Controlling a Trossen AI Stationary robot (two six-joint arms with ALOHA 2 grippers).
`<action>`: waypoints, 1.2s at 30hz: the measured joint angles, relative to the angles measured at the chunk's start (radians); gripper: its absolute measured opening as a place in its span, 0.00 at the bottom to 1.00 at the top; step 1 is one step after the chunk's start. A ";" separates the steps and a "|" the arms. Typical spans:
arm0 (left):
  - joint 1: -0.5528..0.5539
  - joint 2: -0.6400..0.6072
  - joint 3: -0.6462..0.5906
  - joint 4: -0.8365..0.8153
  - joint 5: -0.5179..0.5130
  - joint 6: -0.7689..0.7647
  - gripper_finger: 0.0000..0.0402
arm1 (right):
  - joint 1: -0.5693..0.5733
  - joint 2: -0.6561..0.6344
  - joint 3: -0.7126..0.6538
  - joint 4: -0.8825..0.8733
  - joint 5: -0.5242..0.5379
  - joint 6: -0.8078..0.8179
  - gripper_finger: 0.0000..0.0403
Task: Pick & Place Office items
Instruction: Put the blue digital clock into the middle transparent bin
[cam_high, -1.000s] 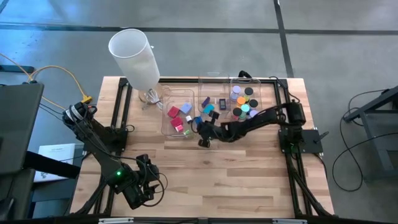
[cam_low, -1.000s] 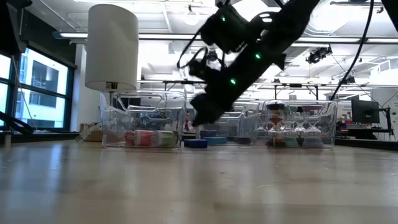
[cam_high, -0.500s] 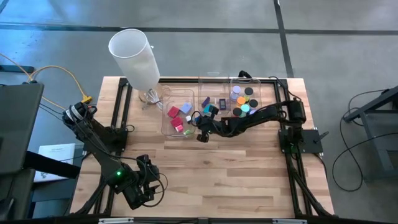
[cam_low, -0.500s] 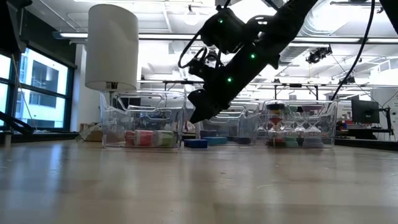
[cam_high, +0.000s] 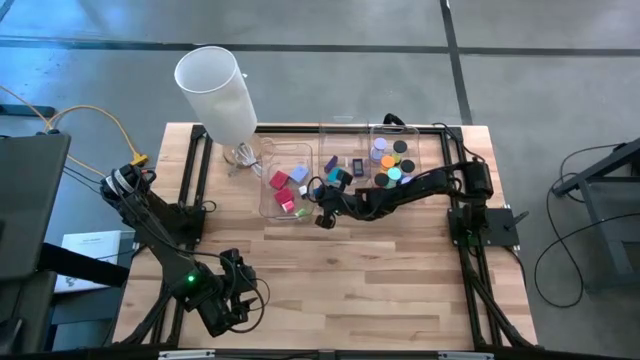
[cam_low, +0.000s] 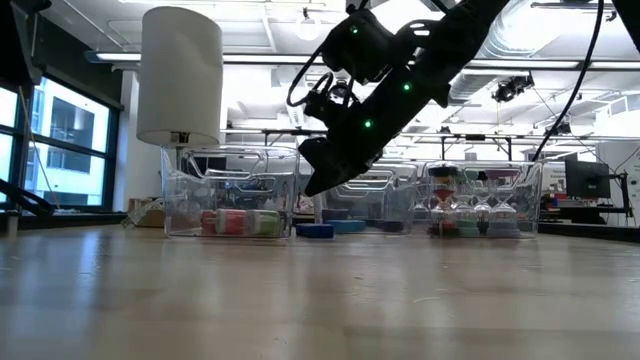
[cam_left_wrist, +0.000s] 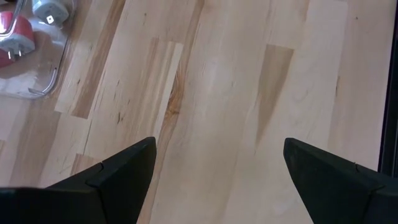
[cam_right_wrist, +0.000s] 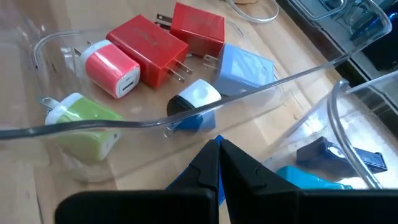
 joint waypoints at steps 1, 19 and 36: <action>0.000 0.000 0.000 0.000 0.000 0.000 0.86 | 0.000 0.000 0.000 0.000 0.001 0.001 0.00; 0.000 0.000 0.000 0.000 0.000 0.007 0.86 | 0.038 0.000 -0.007 -0.034 0.102 -0.033 0.00; 0.000 0.000 0.000 0.003 0.000 0.006 0.86 | 0.030 0.014 -0.002 0.028 0.030 -0.044 0.00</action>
